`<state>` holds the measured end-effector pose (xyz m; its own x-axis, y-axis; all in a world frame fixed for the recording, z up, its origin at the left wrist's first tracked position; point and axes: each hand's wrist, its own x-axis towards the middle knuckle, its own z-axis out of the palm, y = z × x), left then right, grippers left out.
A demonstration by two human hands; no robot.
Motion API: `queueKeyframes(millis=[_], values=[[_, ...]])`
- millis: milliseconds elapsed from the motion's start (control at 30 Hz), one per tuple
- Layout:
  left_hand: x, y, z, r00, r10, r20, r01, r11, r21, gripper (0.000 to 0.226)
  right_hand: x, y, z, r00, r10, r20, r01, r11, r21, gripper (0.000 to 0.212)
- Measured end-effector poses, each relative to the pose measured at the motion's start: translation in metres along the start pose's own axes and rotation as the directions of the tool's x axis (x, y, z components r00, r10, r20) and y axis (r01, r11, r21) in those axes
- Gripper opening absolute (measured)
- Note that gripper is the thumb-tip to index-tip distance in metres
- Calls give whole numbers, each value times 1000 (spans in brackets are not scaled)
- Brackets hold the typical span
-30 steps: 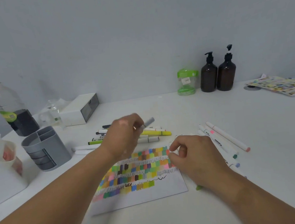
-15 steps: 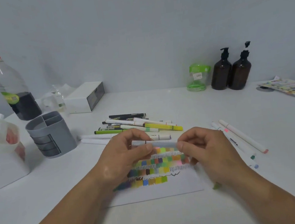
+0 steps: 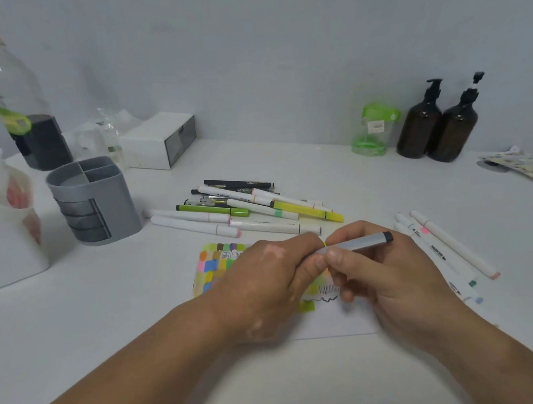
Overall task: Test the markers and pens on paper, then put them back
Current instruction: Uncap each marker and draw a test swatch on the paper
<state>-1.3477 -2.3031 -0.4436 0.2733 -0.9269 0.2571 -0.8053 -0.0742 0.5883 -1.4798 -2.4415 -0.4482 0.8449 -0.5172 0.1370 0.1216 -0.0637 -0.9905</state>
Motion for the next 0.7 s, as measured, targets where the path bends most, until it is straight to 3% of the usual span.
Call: queueKeyframes(millis=[167, 233, 367, 467, 567, 700], values=[[2, 0, 2, 999, 25, -43, -26, 999, -26, 35, -2, 2, 2, 999, 7, 37, -8, 999, 42, 23], [2, -5, 2, 1000, 4, -10, -5, 999, -50, 38, -1, 2, 4, 999, -2, -32, 4, 999, 49, 13], [0, -18, 0, 989, -92, 113, 72, 983, 168, 75, 1, 3, 0, 968, 58, -242, 1, 971, 238, 12], [0, -23, 0, 968, -141, 208, 87, 965, 247, 82, -3, 3, 3, 985, 73, -160, -26, 961, 275, 19], [1, -25, -1, 965, -168, 201, 117, 963, 241, 76, -6, 6, 11, 998, 37, -53, -29, 988, 152, 17], [-1, -32, -10, 960, -185, 209, 141, 968, 209, 77, -8, 10, 12, 998, 28, -49, -38, 975, -218, 7]])
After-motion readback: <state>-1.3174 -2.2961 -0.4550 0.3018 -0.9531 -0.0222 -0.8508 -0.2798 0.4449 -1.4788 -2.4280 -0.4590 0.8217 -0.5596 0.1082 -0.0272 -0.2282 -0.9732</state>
